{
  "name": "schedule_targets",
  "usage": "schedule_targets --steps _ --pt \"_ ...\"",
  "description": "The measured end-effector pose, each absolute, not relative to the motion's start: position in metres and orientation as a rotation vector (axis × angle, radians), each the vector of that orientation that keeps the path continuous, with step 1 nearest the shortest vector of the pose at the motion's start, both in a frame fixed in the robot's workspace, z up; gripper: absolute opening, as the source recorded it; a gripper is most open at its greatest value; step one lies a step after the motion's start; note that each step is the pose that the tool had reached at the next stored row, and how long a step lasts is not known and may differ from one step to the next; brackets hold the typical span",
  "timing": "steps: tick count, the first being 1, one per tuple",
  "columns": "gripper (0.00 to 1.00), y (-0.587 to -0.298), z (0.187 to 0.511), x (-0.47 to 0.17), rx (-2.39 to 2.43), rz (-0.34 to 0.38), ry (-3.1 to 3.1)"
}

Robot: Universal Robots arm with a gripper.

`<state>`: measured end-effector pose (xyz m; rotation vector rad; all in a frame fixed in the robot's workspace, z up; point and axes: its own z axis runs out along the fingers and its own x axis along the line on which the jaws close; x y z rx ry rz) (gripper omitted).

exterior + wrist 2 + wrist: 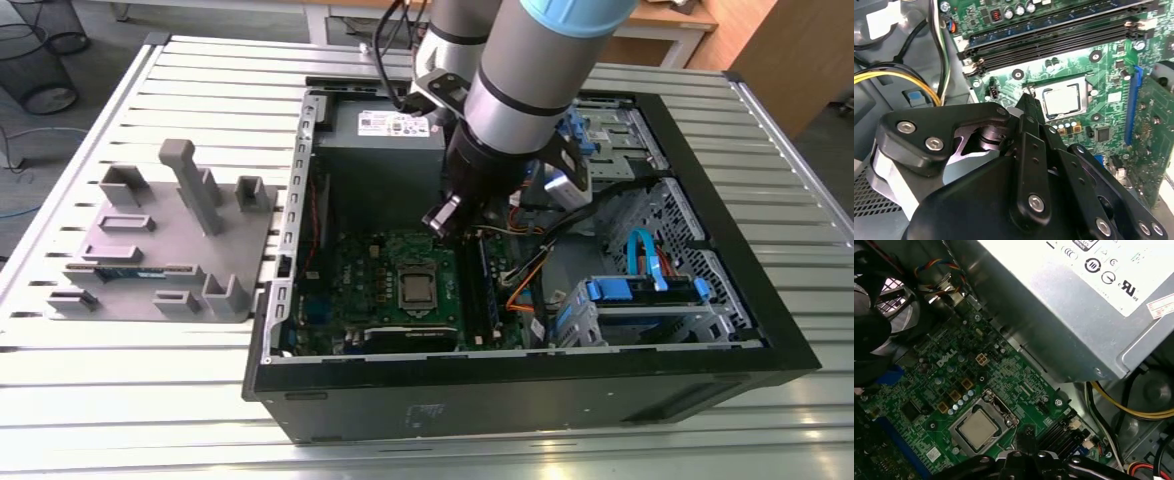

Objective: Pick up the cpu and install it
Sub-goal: 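Install the first cpu locking lever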

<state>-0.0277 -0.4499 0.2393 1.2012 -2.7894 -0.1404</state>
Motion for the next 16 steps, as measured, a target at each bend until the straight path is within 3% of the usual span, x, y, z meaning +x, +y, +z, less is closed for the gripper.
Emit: schedule_targets --steps 16 --pt "0.11 -0.463 0.234 -0.028 1.193 -0.091 -2.780"
